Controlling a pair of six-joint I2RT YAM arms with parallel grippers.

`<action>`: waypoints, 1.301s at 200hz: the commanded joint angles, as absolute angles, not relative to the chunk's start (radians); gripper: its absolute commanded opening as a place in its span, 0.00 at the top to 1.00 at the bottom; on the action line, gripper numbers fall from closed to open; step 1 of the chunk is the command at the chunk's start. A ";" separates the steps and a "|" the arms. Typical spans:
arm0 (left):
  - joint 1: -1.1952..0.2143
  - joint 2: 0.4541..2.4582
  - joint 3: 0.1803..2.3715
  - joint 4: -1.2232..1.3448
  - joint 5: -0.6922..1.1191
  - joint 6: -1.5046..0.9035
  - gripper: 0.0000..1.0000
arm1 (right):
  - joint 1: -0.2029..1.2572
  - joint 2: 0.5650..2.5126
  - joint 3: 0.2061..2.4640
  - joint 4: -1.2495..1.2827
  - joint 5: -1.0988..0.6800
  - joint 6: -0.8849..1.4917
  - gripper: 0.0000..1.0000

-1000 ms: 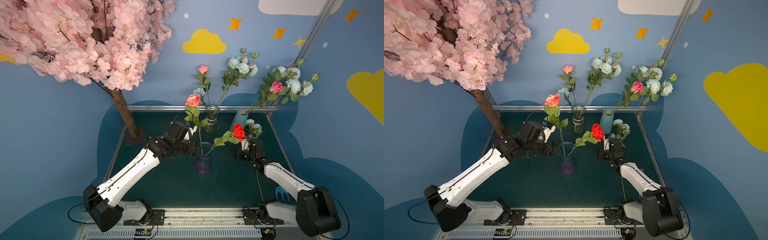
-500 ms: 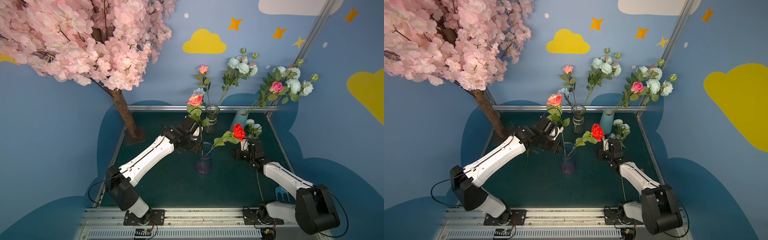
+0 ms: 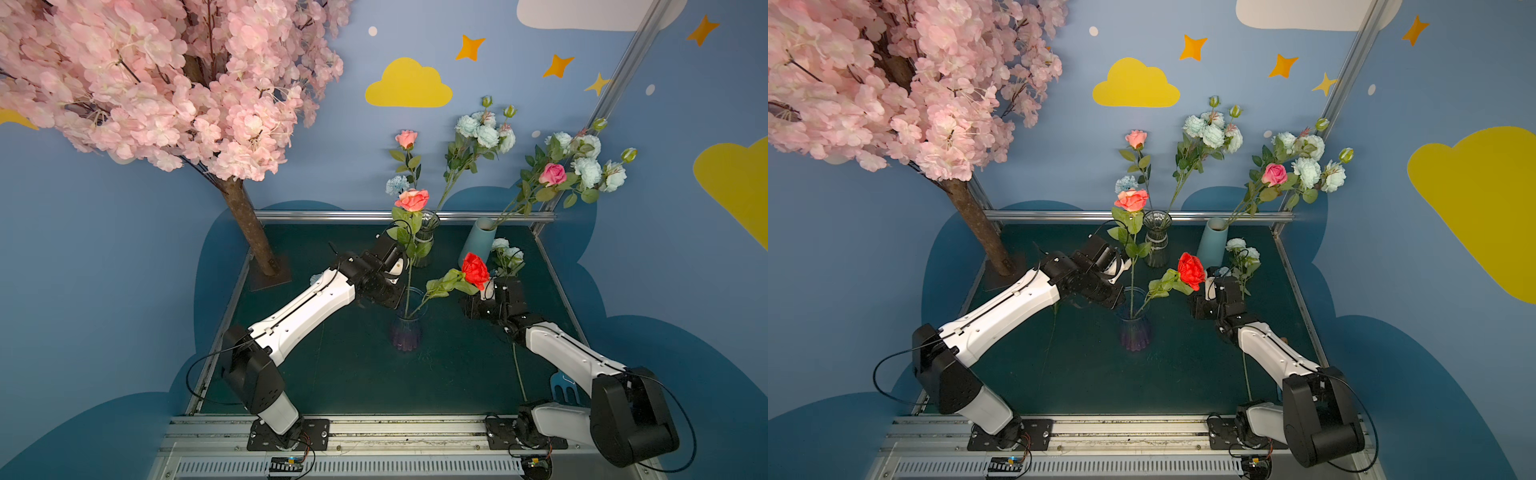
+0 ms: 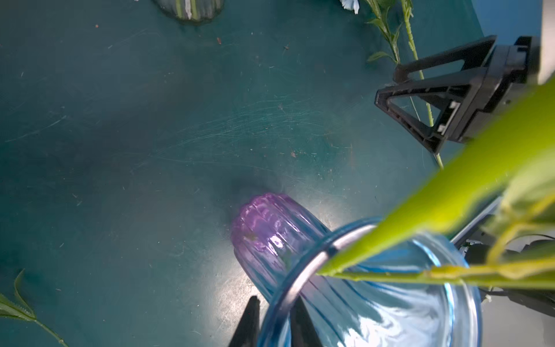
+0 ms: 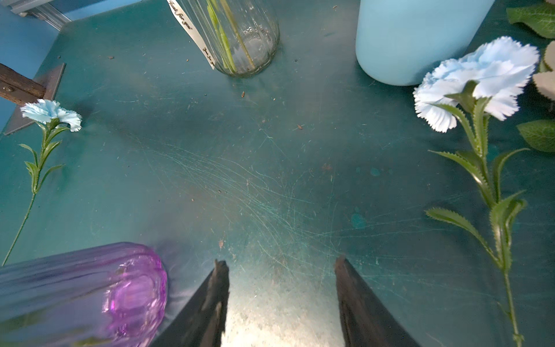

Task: Pick out blue flowers from the vase
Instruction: Move the vase to the center of the board.

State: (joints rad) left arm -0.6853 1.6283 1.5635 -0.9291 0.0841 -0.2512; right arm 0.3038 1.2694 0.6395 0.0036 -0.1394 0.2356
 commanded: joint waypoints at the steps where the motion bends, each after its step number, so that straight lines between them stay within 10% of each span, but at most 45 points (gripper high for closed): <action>1: -0.674 1.646 1.583 -0.950 0.067 -0.234 0.87 | 0.310 1.275 0.667 0.000 -0.132 0.234 0.43; 260: -0.049 1.877 1.871 -0.696 0.204 -0.236 0.97 | 0.312 1.296 0.680 -0.010 -0.126 0.236 0.43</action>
State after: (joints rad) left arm -0.0837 1.8534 1.8011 -0.8028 0.1791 -0.2321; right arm 0.3077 1.2839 0.6395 0.0017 -0.1318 0.2356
